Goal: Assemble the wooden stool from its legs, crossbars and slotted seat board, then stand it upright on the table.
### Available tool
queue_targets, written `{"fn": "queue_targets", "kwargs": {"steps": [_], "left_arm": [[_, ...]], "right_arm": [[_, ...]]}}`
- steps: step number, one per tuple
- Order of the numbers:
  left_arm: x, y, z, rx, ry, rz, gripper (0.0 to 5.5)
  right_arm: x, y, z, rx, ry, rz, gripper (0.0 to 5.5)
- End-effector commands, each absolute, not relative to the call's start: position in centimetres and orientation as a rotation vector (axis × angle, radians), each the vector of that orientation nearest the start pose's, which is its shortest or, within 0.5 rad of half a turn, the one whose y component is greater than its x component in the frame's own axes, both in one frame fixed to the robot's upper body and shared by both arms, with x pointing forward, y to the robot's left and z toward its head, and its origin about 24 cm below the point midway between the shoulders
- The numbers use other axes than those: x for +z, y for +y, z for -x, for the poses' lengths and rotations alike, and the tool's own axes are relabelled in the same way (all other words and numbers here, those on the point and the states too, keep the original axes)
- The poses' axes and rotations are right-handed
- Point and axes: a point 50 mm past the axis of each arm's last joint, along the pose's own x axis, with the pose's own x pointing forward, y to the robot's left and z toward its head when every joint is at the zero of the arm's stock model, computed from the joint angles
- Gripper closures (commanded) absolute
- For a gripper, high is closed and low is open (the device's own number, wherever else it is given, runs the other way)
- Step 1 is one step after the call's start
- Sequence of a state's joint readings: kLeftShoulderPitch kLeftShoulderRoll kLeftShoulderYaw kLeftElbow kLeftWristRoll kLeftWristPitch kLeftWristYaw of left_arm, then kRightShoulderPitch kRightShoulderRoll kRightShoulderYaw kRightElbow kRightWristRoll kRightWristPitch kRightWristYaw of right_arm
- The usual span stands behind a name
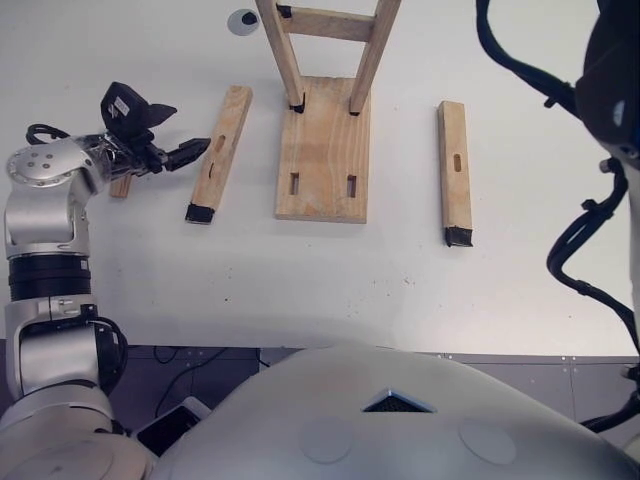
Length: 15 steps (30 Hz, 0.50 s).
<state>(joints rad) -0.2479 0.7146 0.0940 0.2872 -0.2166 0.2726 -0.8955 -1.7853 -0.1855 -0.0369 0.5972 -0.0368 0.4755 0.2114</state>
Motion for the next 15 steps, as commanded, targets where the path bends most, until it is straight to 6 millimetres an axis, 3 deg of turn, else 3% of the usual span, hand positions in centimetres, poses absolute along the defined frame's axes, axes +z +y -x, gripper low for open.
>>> {"fn": "queue_targets", "kwargs": {"steps": [1, 2, 4, 7, 9, 12, 15], "left_arm": [[10.0, 28.4, -29.0, -0.461, 0.194, -0.22, 1.68], [10.0, 28.2, -29.2, -0.431, 0.15, -0.176, 1.68], [9.6, 27.9, -28.9, -0.37, 0.074, -0.109, 1.68], [8.8, 27.9, -27.7, -0.348, 0.053, -0.075, 1.68], [7.9, 29.1, -26.4, -0.306, 0.093, -0.095, 1.68], [6.6, 31.1, -24.4, -0.227, 0.165, -0.126, 1.68], [4.8, 32.6, -22.0, -0.153, 0.228, -0.118, 1.68]], "right_arm": [[42.7, -8.1, -34.7, 0.306, -0.621, 0.385, 0.96], [41.0, -9.3, -35.0, 0.334, -0.592, 0.34, 0.96], [38.2, -13.7, -34.5, 0.372, -0.616, 0.152, 0.96], [33.9, -20.0, -33.2, 0.293, -0.602, -0.057, 0.96], [32.5, -21.7, -32.7, 0.287, -0.553, -0.039, 0.96], [32.3, -23.2, -32.0, 0.312, -0.514, 0.011, 0.96], [30.2, -25.1, -31.5, 0.239, -0.436, 0.009, 0.96]]}}
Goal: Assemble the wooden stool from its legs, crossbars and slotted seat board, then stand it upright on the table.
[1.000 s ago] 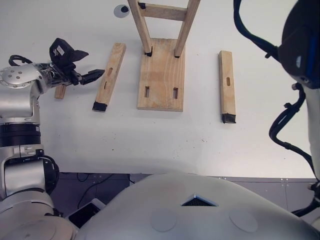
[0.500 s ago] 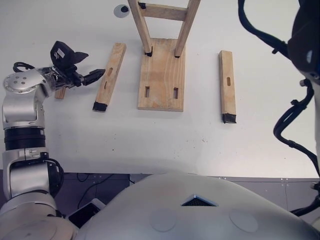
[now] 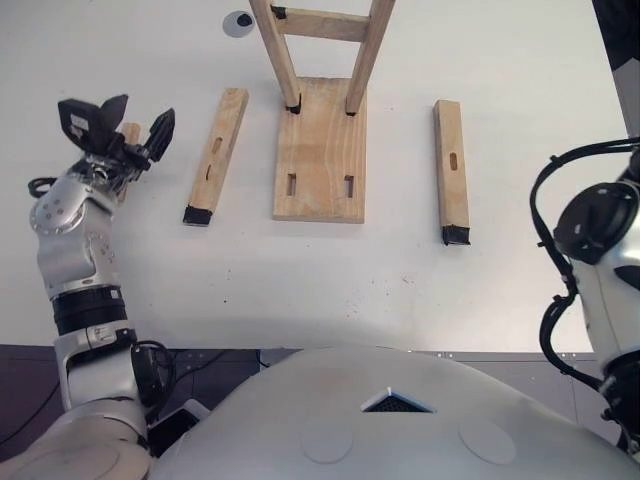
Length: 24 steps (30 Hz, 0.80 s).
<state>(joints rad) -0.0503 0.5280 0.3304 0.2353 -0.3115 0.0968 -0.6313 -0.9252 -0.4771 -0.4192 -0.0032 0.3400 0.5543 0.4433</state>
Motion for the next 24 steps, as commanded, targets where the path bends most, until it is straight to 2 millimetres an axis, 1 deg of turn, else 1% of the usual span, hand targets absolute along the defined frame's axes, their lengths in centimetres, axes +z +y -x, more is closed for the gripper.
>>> {"fn": "queue_targets", "kwargs": {"steps": [1, 3, 6, 11, 14, 16, 24], "left_arm": [[4.4, 32.9, -21.4, -0.139, 0.243, -0.116, 1.68], [3.5, 33.8, -20.4, -0.096, 0.279, -0.122, 1.68], [2.2, 34.9, -19.5, -0.056, 0.319, -0.123, 1.68], [0.5, 36.4, -18.5, -0.002, 0.375, -0.076, 1.68], [-0.4, 36.7, -18.1, 0.0, 0.403, -0.028, 2.14], [-0.9, 36.8, -18.0, -0.011, 0.415, -0.002, 2.45], [-1.9, 36.2, -17.1, -0.049, 0.442, 0.006, 3.62]], "right_arm": [[29.7, -25.5, -31.3, 0.217, -0.424, 0.0, 0.96], [28.5, -26.1, -30.7, 0.183, -0.404, -0.021, 0.96], [26.7, -26.4, -30.3, 0.15, -0.364, -0.039, 0.96], [24.3, -25.7, -30.7, 0.145, -0.301, -0.065, 0.96], [23.0, -25.3, -30.9, 0.147, -0.263, -0.074, 0.96], [22.4, -25.1, -30.9, 0.144, -0.248, -0.076, 0.96], [21.6, -24.9, -31.2, 0.14, -0.218, -0.068, 0.96]]}}
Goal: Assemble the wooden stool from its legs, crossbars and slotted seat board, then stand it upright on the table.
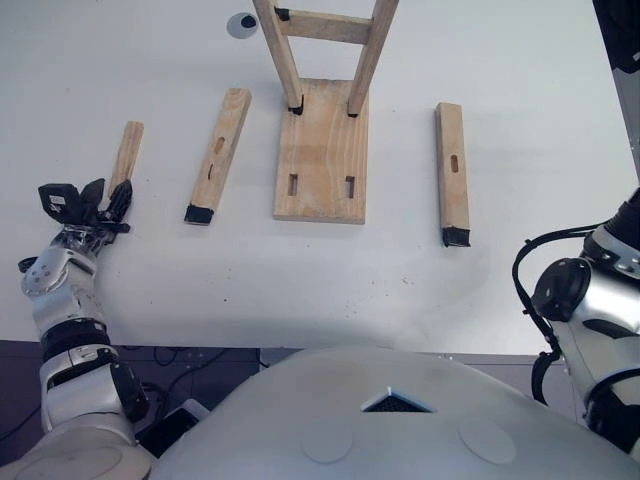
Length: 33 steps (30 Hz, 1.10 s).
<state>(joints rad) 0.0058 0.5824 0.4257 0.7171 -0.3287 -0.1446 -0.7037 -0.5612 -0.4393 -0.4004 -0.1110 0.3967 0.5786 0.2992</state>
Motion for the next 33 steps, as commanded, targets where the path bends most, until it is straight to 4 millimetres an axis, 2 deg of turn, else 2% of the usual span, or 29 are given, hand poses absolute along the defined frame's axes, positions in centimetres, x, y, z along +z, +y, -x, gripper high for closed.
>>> {"fn": "queue_targets", "kwargs": {"steps": [1, 4, 8, 10, 12, 14, 17, 18, 20, 23, 25, 30, 33], "left_arm": [[-2.0, 36.1, -17.1, -0.058, 0.445, -0.002, 3.81], [-2.0, 36.0, -17.2, -0.07, 0.451, -0.014, 4.22], [-1.8, 36.1, -17.4, -0.073, 0.448, -0.024, 4.25], [-0.5, 36.2, -18.3, -0.049, 0.35, -0.058, 4.25], [2.7, 35.7, -20.5, -0.047, 0.15, -0.079, 4.25], [7.7, 33.2, -23.5, -0.125, -0.089, -0.12, 4.25], [14.8, 28.0, -26.1, -0.304, -0.365, -0.159, 4.25], [16.6, 25.9, -26.6, -0.383, -0.425, -0.157, 4.25], [18.5, 22.6, -27.0, -0.511, -0.486, -0.156, 4.25], [18.8, 18.8, -27.1, -0.66, -0.497, -0.143, 4.25], [18.6, 16.9, -27.0, -0.737, -0.499, -0.127, 4.25], [18.1, 14.4, -26.7, -0.843, -0.509, -0.096, 4.25], [18.1, 13.7, -26.7, -0.867, -0.521, -0.087, 4.25]], "right_arm": [[21.6, -24.9, -31.2, 0.139, -0.217, -0.067, 0.96], [21.5, -24.7, -31.1, 0.137, -0.215, -0.068, 0.96], [21.5, -24.5, -31.1, 0.136, -0.214, -0.071, 0.96], [21.5, -24.5, -31.1, 0.136, -0.22, -0.076, 0.96], [21.8, -24.5, -31.1, 0.157, -0.235, -0.095, 0.96], [22.1, -23.8, -30.9, 0.242, -0.258, -0.136, 0.96], [22.6, -21.6, -30.2, 0.434, -0.286, -0.253, 0.96], [22.7, -20.5, -29.8, 0.51, -0.292, -0.316, 0.96], [22.7, -18.3, -29.2, 0.647, -0.287, -0.426, 0.96], [22.4, -14.9, -28.1, 0.833, -0.25, -0.587, 0.96], [22.3, -13.3, -27.7, 0.906, -0.216, -0.677, 0.96], [22.0, -12.0, -28.1, 0.908, -0.146, -0.834, 0.96], [21.9, -11.6, -28.3, 0.906, -0.116, -0.86, 0.96]]}}
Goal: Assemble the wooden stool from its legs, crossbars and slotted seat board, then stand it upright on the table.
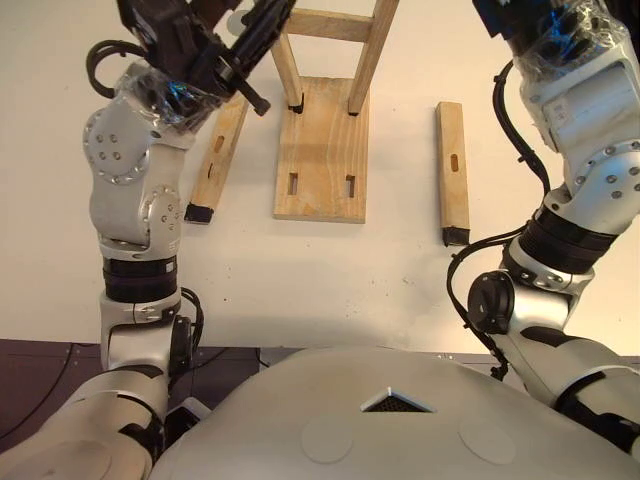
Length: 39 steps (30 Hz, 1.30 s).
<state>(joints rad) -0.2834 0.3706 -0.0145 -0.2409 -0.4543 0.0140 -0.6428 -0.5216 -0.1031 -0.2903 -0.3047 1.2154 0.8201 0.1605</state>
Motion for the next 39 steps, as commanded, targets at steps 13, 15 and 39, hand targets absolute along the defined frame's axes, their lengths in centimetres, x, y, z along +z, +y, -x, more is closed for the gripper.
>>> {"fn": "queue_targets", "kwargs": {"steps": [13, 15, 39], "left_arm": [[17.1, 13.2, -26.3, -0.904, -0.521, -0.105, 4.25], [16.9, 13.3, -26.2, -0.904, -0.513, -0.111, 4.25], [9.9, 11.7, -28.5, -0.858, -0.333, -0.077, 2.75]], "right_arm": [[21.9, -10.9, -28.3, 0.933, -0.09, -0.892, 2.39], [21.9, -10.9, -28.3, 0.93, -0.087, -0.892, 2.75], [17.5, -18.0, -30.6, 0.653, -0.059, -0.805, 5.12]]}}
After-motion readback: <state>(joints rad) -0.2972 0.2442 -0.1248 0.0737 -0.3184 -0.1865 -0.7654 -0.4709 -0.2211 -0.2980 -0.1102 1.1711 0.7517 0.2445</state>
